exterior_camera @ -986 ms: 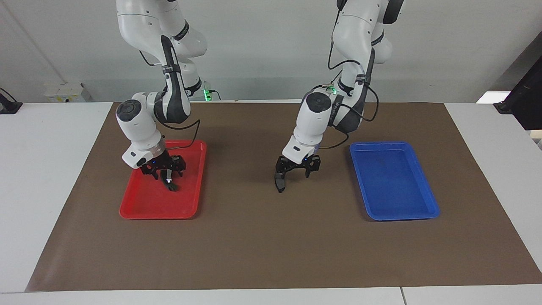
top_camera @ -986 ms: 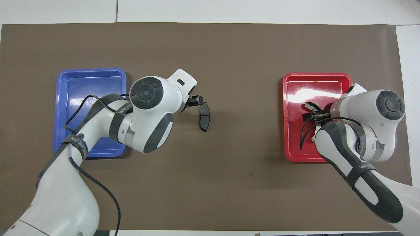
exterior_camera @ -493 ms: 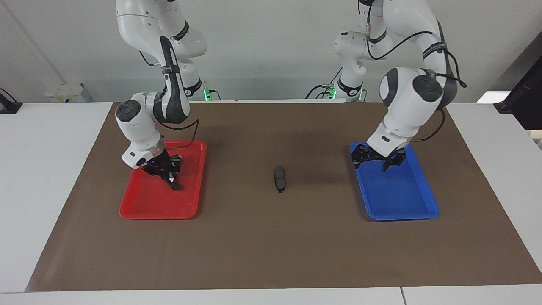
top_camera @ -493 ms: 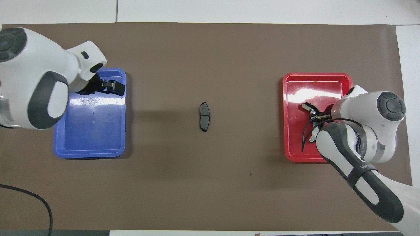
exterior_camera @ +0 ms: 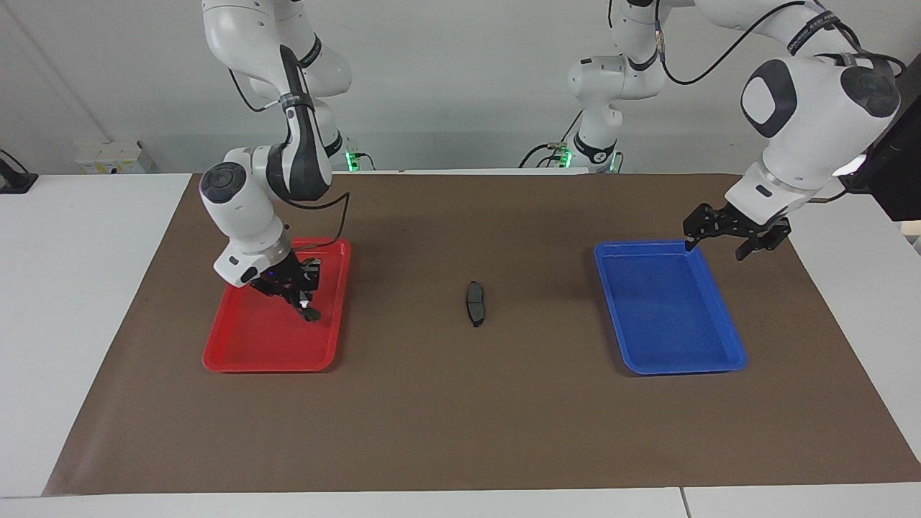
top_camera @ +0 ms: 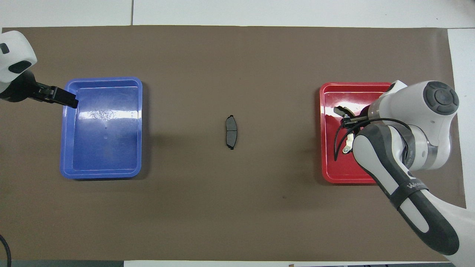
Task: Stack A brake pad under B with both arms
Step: 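Retract the left gripper to rest while the right gripper lifts the curved pad, then carry the curved pad with the right gripper over the dark pad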
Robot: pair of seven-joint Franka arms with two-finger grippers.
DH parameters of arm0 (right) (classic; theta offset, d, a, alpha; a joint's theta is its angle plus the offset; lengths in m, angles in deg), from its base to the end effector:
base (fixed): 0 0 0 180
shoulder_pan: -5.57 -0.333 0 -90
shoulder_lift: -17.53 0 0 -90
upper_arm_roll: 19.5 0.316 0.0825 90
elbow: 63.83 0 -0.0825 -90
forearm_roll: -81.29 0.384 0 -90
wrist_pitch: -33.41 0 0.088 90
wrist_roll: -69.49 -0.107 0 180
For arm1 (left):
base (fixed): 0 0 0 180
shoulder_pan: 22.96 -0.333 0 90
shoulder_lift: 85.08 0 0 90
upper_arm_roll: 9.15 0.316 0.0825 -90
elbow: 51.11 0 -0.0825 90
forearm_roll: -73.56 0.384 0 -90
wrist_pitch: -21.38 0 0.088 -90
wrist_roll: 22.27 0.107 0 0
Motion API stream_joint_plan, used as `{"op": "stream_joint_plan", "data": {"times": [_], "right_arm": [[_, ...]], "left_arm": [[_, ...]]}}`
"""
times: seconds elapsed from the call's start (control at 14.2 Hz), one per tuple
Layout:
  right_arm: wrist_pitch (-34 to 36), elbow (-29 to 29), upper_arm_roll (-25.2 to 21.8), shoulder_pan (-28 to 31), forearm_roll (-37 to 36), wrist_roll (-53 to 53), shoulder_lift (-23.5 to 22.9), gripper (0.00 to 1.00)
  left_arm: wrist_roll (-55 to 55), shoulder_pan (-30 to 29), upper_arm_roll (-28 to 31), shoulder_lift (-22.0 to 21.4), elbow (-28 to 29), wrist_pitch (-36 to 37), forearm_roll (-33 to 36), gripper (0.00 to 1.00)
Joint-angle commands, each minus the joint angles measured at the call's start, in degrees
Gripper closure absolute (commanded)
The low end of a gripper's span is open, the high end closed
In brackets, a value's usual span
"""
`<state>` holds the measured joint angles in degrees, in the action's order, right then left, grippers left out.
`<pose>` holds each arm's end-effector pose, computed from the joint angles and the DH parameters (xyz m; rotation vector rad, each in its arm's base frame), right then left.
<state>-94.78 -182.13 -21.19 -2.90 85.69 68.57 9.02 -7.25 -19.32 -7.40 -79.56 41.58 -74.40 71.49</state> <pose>0.5715 0.0706 0.3645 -3.0822 -0.0862 -0.0314 0.5873 -0.0236 0.5559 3.0707 -0.4497 -0.0595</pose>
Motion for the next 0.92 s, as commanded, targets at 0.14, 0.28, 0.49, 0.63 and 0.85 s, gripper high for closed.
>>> {"op": "stream_joint_plan", "data": {"times": [0.14, 0.28, 0.49, 0.63, 0.85], "right_arm": [[2.8, 10.8, 0.3, -11.2, 0.7, -15.7, -5.9, 1.0], [4.4, 17.2, 0.4, -15.3, 0.6, -21.2, -10.6, 1.0], [6.5, 24.5, 0.4, -18.9, 0.5, -25.3, -16.1, 1.0], [5.3, 24.6, 0.4, -21.6, 0.3, -27.9, -17.8, 1.0], [3.1, 24.6, 0.4, -23.4, 0.1, -29.8, -19.2, 1.0]], "left_arm": [[1.1, -1.4, -0.3, -4.3, 1.4, 6.1, 1.2, 0.01], [1.0, -1.4, -0.3, -4.3, 1.6, 5.7, 1.2, 0.01], [0.5, -1.4, -0.3, -4.6, 2.2, 5.6, 1.2, 0.01], [-0.6, -1.4, -0.3, -4.8, 2.9, 4.7, 1.4, 0.01], [-1.8, -1.4, -0.3, -4.8, 2.9, 3.0, 1.5, 0.01]]}}
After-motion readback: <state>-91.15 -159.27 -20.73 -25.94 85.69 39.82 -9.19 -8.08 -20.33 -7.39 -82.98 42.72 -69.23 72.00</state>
